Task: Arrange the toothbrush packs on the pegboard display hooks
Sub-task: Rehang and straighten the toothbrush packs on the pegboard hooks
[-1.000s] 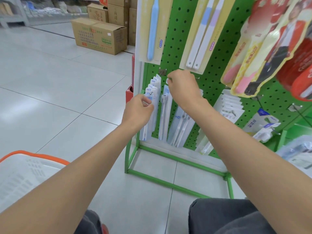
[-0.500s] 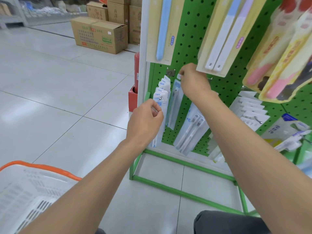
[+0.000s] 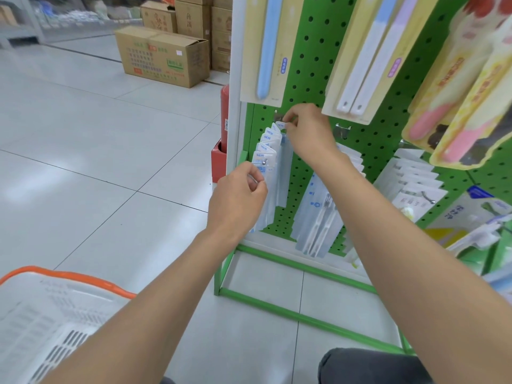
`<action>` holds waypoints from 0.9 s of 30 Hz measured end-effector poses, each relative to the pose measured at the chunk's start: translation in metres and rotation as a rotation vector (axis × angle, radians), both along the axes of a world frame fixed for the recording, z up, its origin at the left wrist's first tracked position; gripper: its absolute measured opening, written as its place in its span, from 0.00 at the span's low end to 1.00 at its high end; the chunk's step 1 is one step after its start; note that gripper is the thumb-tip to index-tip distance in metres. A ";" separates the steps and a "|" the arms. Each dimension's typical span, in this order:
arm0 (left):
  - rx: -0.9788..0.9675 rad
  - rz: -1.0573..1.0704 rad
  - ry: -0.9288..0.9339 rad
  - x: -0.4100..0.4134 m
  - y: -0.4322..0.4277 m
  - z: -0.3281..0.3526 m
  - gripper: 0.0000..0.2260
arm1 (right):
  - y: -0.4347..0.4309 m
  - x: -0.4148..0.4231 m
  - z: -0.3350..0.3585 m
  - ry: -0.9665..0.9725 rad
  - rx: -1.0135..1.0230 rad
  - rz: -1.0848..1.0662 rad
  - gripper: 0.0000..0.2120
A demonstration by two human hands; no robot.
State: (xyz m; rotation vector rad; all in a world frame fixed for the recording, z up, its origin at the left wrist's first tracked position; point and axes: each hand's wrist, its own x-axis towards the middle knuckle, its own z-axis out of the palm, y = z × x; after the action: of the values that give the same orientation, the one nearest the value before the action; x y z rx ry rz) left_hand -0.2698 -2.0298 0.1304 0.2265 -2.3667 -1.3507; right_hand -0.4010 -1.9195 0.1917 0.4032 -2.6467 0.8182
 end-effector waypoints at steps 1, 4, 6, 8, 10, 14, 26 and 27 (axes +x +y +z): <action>0.001 0.005 -0.001 0.000 -0.001 0.000 0.05 | 0.000 0.000 0.000 -0.008 -0.011 0.004 0.11; 0.008 0.015 -0.001 -0.001 -0.003 -0.001 0.05 | 0.000 0.000 0.002 -0.063 -0.027 0.019 0.12; 0.013 0.017 0.002 -0.001 -0.004 -0.001 0.05 | 0.001 -0.002 0.003 -0.097 -0.048 0.018 0.11; 0.019 0.017 0.009 -0.001 -0.004 -0.002 0.04 | 0.000 -0.001 0.004 -0.107 -0.082 0.010 0.11; 0.017 0.023 0.015 0.000 -0.005 -0.002 0.04 | -0.001 0.001 0.006 -0.127 -0.078 0.022 0.11; -0.012 0.038 0.019 0.000 -0.005 -0.003 0.04 | -0.002 0.005 0.016 -0.237 0.011 0.097 0.17; -0.048 0.032 0.019 0.005 -0.003 0.003 0.04 | 0.009 0.035 0.020 -0.104 0.451 0.156 0.32; -0.054 0.033 0.015 0.007 -0.002 0.005 0.05 | 0.012 0.041 0.019 -0.073 0.502 0.146 0.32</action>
State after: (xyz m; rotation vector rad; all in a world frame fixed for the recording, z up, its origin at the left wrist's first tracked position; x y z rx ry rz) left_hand -0.2631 -2.0314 0.1351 0.2373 -2.3734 -1.2674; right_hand -0.3601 -1.9070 0.2111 0.7083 -2.9008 0.1923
